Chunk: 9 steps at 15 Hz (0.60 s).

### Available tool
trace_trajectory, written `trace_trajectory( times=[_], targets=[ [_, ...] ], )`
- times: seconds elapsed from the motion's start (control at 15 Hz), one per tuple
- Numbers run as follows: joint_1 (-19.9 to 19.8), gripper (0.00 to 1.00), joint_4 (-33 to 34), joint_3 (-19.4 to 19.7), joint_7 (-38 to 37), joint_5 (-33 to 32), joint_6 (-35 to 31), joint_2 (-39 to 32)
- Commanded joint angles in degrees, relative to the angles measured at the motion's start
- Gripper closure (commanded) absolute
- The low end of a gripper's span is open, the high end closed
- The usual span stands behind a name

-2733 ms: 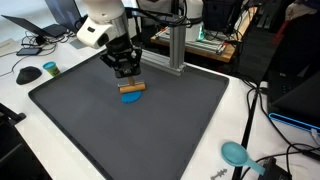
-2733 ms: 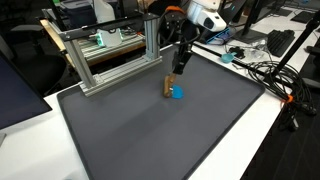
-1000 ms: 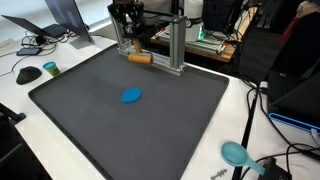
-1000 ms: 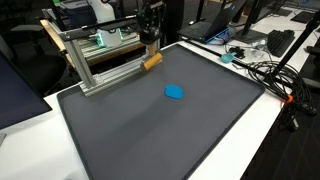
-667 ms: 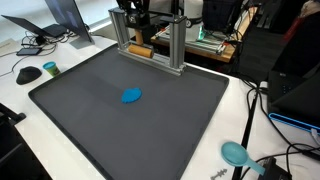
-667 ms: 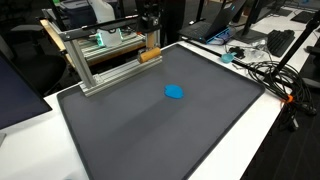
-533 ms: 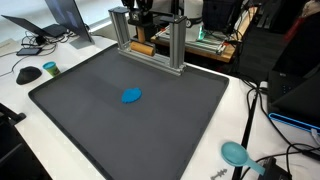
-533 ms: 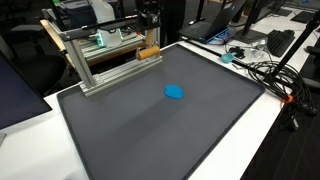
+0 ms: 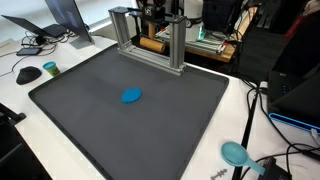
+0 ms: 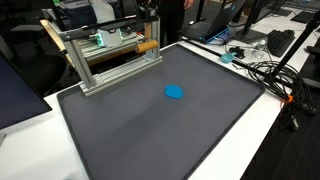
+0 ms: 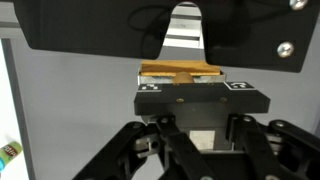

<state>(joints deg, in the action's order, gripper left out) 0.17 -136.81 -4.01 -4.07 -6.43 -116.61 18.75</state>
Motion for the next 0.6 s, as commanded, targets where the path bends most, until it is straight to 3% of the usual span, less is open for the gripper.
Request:
trace_trajectory(
  times=[0.0,0.53],
  targets=[
    [0.2,0.78,-5.8,1.2,1.3,-0.3,-0.5,8.7],
    [1.1,0.78,-12.1,4.2,6.8,2.4,-2.3,15.7]
  ],
)
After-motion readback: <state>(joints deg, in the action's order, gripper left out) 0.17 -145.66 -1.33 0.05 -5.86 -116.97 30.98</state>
